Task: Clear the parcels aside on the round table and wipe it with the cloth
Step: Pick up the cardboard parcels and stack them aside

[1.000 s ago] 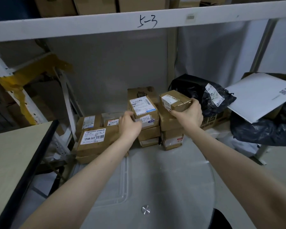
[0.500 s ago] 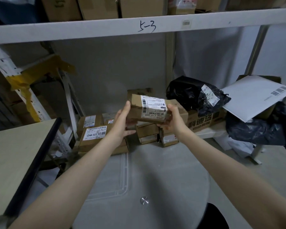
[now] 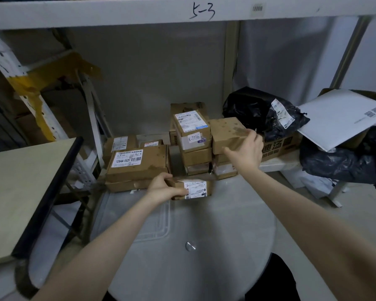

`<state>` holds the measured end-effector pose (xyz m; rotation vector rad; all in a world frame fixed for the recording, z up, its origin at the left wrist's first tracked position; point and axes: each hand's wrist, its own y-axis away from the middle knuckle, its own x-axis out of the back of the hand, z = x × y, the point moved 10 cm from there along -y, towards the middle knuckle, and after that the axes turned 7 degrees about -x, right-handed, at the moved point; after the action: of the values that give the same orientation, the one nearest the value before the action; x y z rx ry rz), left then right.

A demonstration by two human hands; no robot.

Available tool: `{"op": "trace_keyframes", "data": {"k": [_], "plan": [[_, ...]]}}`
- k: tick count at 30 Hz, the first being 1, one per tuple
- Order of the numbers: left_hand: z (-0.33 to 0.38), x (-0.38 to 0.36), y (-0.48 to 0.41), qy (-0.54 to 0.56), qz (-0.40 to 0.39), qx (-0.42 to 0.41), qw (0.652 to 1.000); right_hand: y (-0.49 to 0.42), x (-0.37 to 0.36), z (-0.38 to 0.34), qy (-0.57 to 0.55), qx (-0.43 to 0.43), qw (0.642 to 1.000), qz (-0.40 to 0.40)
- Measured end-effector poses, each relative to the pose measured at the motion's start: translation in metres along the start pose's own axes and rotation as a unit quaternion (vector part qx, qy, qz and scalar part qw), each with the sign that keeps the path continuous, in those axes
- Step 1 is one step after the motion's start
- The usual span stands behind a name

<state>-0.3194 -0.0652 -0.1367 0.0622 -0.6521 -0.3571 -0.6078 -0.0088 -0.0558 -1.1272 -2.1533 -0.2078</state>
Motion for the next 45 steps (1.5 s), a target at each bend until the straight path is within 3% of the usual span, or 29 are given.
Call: {"op": "trace_keyframes", "data": {"k": [5,13,18,21,23,26,30,35,41,45], "plan": [[0.015,-0.023,-0.004,-0.068,0.049,-0.067,0.994,-0.018,-0.027,0.013,0.001,-0.072,0.996,-0.044],[0.017,-0.05,-0.01,-0.084,0.018,-0.081,0.993,-0.03,-0.039,0.003,0.03,-0.073,0.996,-0.041],[0.014,-0.052,-0.014,-0.115,-0.009,-0.051,0.992,-0.028,-0.021,0.019,-0.138,-0.138,0.98,-0.032],[0.008,-0.055,-0.016,-0.122,-0.036,-0.013,0.992,-0.021,-0.013,0.038,-0.276,-0.193,0.939,-0.066],[0.003,-0.054,-0.017,-0.097,-0.033,0.016,0.995,-0.016,-0.009,0.051,-0.379,-0.229,0.893,-0.077],[-0.003,-0.05,-0.015,0.035,0.007,0.075,0.997,-0.005,-0.004,0.066,-0.491,-0.279,0.819,-0.097],[-0.021,-0.065,-0.003,0.247,-0.001,0.202,0.948,0.012,-0.003,0.074,-0.585,-0.314,0.73,-0.159],[-0.027,-0.077,0.014,0.304,-0.041,0.268,0.913,0.044,-0.008,0.077,-0.662,-0.329,0.62,-0.263],[-0.024,-0.077,0.02,0.364,0.003,0.263,0.894,0.081,-0.019,0.071,-0.633,-0.333,0.56,-0.419],[-0.015,-0.064,0.021,0.338,0.004,0.224,0.914,0.103,-0.026,0.066,-0.586,-0.342,0.556,-0.48]]}}
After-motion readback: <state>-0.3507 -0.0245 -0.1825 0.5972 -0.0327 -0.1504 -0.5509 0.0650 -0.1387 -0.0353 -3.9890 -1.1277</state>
